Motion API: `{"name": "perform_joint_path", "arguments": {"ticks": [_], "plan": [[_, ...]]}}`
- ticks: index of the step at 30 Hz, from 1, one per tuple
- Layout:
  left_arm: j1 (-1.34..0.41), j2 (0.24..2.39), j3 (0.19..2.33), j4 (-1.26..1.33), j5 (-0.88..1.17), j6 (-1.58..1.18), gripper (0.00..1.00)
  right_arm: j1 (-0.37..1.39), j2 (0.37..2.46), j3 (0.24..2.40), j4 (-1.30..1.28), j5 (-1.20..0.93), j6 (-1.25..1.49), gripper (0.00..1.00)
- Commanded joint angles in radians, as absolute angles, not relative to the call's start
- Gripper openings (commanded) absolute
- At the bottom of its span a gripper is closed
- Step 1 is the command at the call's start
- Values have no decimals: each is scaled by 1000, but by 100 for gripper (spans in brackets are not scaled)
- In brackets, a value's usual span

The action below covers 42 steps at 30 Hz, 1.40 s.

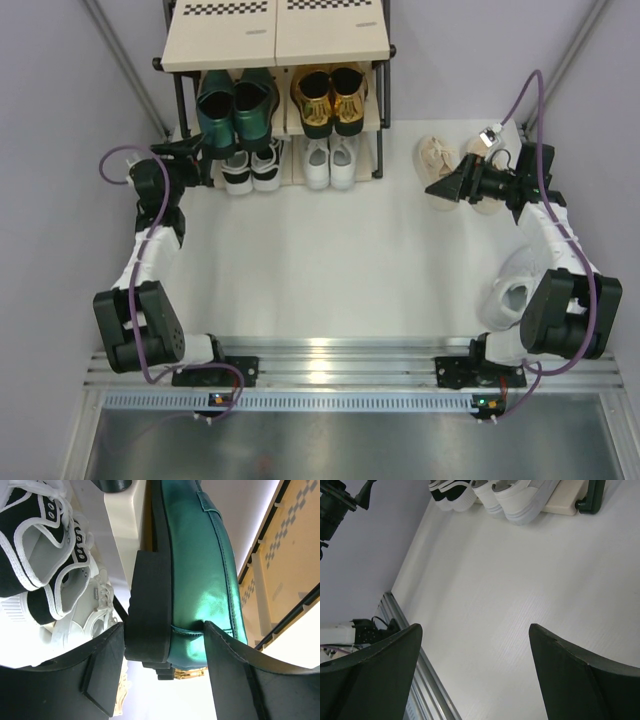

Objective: Place and organize the shoes onto the shoe shelf
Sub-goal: Place the shoe at the shoe shelf.

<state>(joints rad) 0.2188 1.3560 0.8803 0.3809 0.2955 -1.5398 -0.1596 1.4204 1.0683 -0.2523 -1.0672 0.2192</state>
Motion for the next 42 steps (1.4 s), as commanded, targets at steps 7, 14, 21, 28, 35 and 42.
{"name": "perform_joint_path", "arguments": {"ticks": [7,14,21,28,35,42], "plan": [[212,1399,977,560,314,-1566,61,-167,1388,1115,-238,-1080,193,88],[212,1397,976,626,318,-1600,50,-167,1390,1112,-238,-1080,192,88],[219,1434,989,634,314,-1617,50,-167,1394,1118,-238,-1083,192,88],[225,1483,979,627,327,-1601,52,-176,1390,1111,-239,-1085,193,88],[238,1488,933,627,327,-1594,54,-186,1391,1111,-239,-1089,192,88],[244,1476,916,627,334,-1588,64,-187,1393,1114,-241,-1088,192,88]]}}
